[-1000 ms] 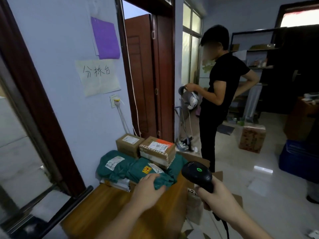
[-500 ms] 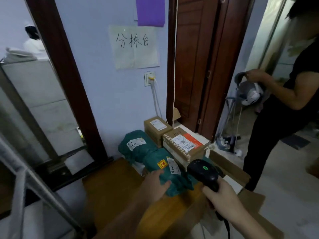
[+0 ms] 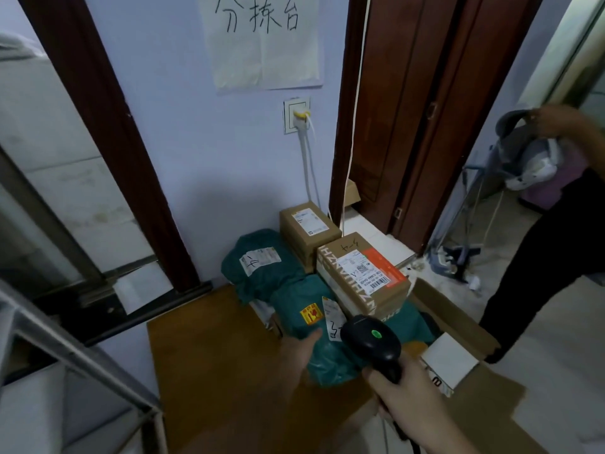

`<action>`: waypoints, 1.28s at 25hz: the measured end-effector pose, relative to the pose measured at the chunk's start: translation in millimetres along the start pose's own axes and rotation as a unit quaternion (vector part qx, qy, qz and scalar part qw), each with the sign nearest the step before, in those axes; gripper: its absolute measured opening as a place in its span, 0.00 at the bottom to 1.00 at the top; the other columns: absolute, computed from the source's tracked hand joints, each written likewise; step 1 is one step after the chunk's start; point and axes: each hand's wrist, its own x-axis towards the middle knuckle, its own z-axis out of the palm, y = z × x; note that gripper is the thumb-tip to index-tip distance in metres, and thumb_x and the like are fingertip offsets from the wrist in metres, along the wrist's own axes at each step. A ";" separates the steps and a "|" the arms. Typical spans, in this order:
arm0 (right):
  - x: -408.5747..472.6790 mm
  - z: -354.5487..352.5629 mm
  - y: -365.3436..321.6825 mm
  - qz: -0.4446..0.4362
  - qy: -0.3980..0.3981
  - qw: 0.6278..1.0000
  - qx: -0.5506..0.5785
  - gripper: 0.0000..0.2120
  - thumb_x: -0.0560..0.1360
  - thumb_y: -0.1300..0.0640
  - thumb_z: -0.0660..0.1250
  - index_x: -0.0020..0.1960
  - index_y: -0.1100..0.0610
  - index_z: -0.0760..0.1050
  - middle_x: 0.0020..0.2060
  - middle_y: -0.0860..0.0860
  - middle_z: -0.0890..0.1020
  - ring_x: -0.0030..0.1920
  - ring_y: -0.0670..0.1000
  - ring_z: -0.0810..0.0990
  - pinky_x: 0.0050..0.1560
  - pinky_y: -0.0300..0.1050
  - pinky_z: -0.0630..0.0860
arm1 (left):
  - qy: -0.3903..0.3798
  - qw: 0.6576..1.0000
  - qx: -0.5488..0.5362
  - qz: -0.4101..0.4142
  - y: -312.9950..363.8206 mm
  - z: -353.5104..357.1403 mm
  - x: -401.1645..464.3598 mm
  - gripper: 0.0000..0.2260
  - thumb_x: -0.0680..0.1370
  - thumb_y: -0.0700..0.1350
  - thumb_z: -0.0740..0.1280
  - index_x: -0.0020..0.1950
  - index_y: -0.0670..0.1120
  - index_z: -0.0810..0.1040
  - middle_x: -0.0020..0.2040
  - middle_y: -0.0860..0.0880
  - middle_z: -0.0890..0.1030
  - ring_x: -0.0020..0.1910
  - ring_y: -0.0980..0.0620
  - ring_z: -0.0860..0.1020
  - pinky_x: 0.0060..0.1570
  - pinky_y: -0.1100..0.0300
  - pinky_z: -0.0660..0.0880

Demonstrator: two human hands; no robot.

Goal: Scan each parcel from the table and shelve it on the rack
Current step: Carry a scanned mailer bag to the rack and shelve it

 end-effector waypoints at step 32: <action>65.7 -15.1 56.0 0.045 -0.132 0.990 0.037 0.09 0.73 0.56 0.73 0.51 0.49 0.78 0.32 0.49 0.80 0.36 0.53 0.77 0.46 0.50 0.73 | 0.111 0.961 -0.245 -0.061 -74.5 -8.3 -25.7 0.21 0.72 0.49 0.81 0.59 0.38 0.82 0.52 0.41 0.88 0.53 0.38 0.85 0.48 0.44 0.82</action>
